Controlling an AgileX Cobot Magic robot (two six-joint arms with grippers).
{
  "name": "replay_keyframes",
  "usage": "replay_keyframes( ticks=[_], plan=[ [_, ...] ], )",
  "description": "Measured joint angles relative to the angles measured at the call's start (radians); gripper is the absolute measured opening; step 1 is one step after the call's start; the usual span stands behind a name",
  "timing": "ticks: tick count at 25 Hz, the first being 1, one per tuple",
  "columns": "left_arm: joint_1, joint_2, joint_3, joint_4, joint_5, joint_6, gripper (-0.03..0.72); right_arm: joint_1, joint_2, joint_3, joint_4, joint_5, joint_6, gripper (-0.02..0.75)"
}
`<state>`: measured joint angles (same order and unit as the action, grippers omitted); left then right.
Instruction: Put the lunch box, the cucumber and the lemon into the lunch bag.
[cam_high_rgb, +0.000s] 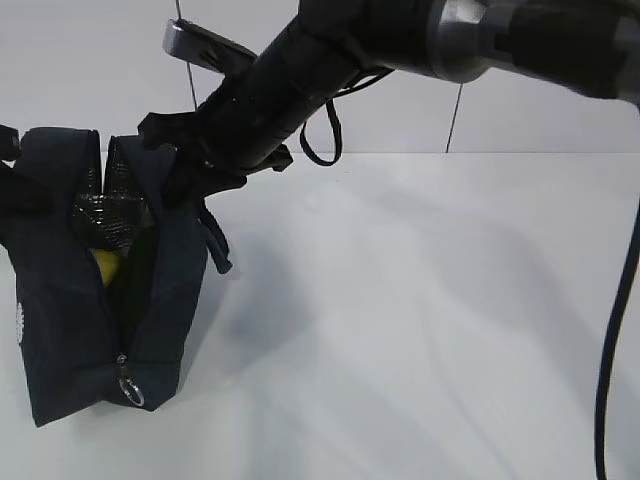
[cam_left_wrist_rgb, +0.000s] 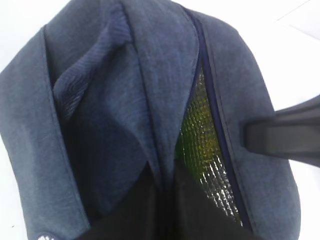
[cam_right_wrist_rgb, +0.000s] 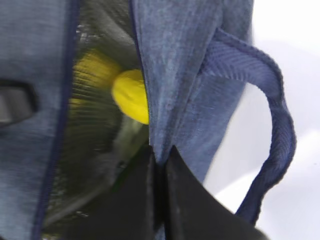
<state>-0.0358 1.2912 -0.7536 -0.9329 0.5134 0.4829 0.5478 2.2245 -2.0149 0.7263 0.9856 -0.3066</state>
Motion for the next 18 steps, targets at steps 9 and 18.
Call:
replay_keyframes(
  ticks=[9,18],
  plan=[
    [-0.089,0.002,-0.042,-0.039,0.003,0.023,0.004,-0.032,-0.085,0.0,-0.045,0.063,0.013,0.021],
    [-0.211,0.084,-0.112,-0.08,0.003,0.026,0.004,-0.049,-0.148,0.0,-0.255,0.128,0.134,0.021]
  ],
)
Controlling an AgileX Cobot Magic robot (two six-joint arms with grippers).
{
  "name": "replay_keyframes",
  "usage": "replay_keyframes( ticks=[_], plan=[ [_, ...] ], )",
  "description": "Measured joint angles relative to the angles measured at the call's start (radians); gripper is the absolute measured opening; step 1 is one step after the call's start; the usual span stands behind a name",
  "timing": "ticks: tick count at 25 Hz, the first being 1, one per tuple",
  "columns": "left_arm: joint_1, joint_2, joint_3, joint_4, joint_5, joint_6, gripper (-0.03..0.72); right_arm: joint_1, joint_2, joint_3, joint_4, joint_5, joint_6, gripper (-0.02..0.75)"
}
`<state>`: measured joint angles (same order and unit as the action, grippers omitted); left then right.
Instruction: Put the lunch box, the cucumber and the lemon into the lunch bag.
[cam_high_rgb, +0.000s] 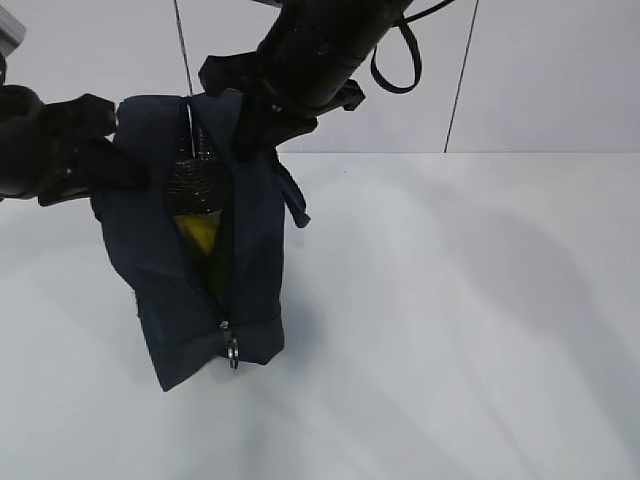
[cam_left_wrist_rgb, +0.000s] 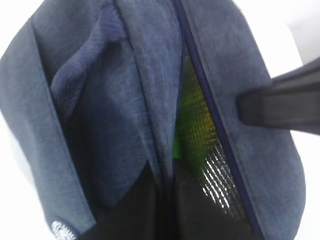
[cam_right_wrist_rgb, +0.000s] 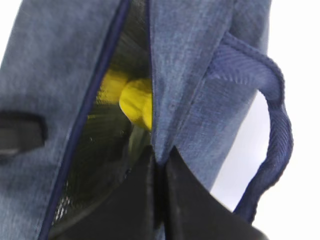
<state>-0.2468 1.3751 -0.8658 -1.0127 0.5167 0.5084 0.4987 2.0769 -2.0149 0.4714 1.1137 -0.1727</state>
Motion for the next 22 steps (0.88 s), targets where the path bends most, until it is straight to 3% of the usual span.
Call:
replay_keyframes(
  ticks=[6,12,18,22],
  plan=[
    [-0.054,0.046,-0.04,-0.018,-0.006,0.0,0.004,-0.029,-0.031,0.045,-0.024,0.019,0.009,0.021],
    [-0.075,0.085,-0.071,-0.032,-0.006,0.0,0.004,-0.064,-0.129,0.22,-0.043,-0.053,0.01,0.021],
    [-0.153,0.144,-0.116,-0.039,-0.007,0.0,0.004,-0.11,-0.235,0.394,-0.041,-0.124,0.008,0.021],
    [-0.205,0.194,-0.167,-0.041,-0.013,0.0,0.004,-0.12,-0.261,0.418,-0.041,-0.141,0.004,0.021]
  ],
)
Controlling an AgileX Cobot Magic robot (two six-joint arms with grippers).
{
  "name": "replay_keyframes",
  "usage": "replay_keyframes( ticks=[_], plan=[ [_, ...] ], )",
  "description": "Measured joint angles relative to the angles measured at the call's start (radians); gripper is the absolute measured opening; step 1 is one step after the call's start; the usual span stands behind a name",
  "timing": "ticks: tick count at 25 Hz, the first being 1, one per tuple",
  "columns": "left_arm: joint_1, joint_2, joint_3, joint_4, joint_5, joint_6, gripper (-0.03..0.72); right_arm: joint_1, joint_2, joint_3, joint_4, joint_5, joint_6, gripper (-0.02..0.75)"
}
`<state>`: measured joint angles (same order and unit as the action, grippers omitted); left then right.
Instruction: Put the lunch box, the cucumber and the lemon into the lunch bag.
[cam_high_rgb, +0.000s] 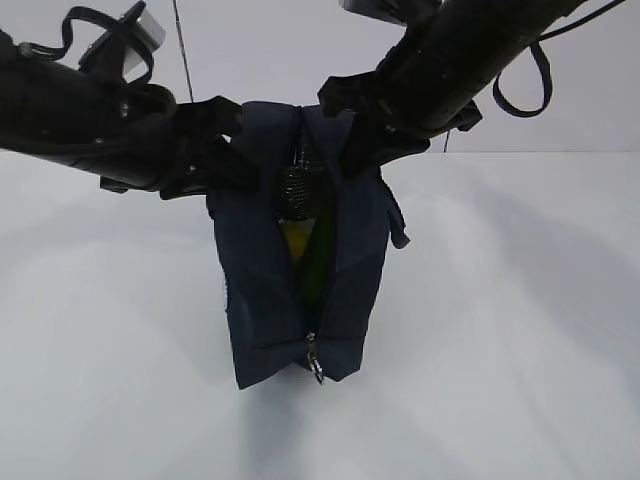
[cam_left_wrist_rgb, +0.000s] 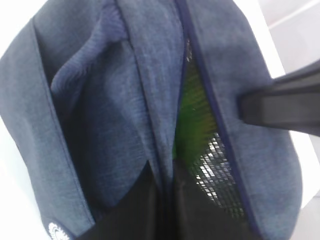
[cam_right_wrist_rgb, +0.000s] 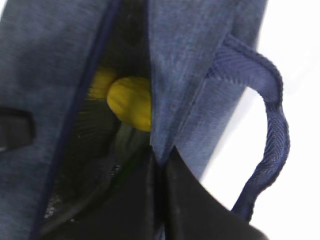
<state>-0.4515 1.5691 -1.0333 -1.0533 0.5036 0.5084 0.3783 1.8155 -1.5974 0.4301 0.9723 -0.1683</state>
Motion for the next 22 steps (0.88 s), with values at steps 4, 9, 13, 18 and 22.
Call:
replay_keyframes(
  ticks=[4,9,13,18,22],
  plan=[
    [-0.031,0.05,-0.056,-0.004,-0.001,0.0,0.003,-0.01,-0.007,0.0,-0.009,-0.004,0.006,0.021],
    [-0.042,0.079,-0.069,-0.014,-0.001,0.0,0.003,-0.045,-0.015,0.012,-0.044,-0.001,0.04,0.021],
    [-0.046,0.084,-0.069,-0.016,-0.002,0.0,0.003,-0.063,-0.05,0.068,-0.048,-0.024,0.048,0.021],
    [-0.046,0.112,-0.088,-0.027,0.008,0.0,0.003,-0.063,-0.07,0.122,-0.048,-0.063,0.048,0.021],
    [-0.046,0.146,-0.118,-0.03,0.017,0.0,0.02,-0.063,-0.07,0.13,-0.048,-0.082,0.048,0.021]
  ],
)
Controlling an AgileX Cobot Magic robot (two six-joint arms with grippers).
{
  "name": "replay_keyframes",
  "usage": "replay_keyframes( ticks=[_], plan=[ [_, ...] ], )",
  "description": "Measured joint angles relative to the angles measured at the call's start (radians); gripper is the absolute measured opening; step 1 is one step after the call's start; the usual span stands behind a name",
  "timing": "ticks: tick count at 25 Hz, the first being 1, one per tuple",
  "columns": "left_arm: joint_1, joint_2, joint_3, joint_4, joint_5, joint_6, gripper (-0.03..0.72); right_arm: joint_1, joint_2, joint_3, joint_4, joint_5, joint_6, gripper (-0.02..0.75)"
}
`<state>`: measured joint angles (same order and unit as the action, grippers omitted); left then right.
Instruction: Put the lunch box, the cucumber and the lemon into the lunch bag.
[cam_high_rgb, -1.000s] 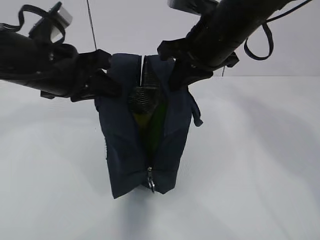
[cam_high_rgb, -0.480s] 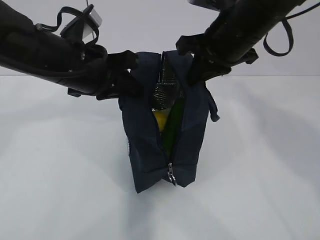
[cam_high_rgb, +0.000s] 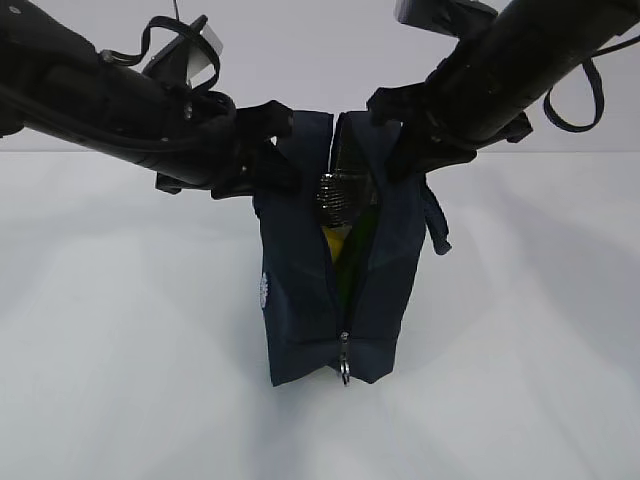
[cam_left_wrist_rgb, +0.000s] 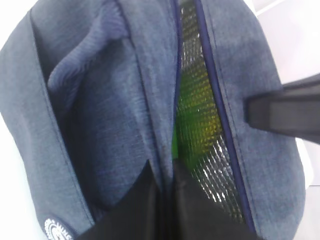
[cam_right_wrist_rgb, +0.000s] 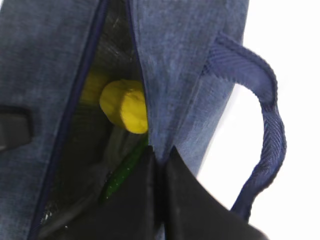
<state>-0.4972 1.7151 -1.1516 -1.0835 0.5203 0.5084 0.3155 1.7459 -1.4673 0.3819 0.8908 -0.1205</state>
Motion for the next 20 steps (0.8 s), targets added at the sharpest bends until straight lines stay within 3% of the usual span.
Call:
replay_keyframes(
  ticks=[16,18,20],
  plan=[
    [0.0,0.075,-0.055,-0.039,0.013,0.007,0.008,-0.008,0.018,0.004,0.0,-0.058,0.0,0.026],
    [0.0,0.075,-0.055,-0.052,0.013,0.007,0.014,-0.008,0.019,0.008,0.0,-0.058,0.0,0.053],
    [0.0,0.075,-0.055,-0.062,0.011,0.007,0.025,-0.01,0.019,0.009,0.0,-0.058,0.0,0.132]
  ],
)
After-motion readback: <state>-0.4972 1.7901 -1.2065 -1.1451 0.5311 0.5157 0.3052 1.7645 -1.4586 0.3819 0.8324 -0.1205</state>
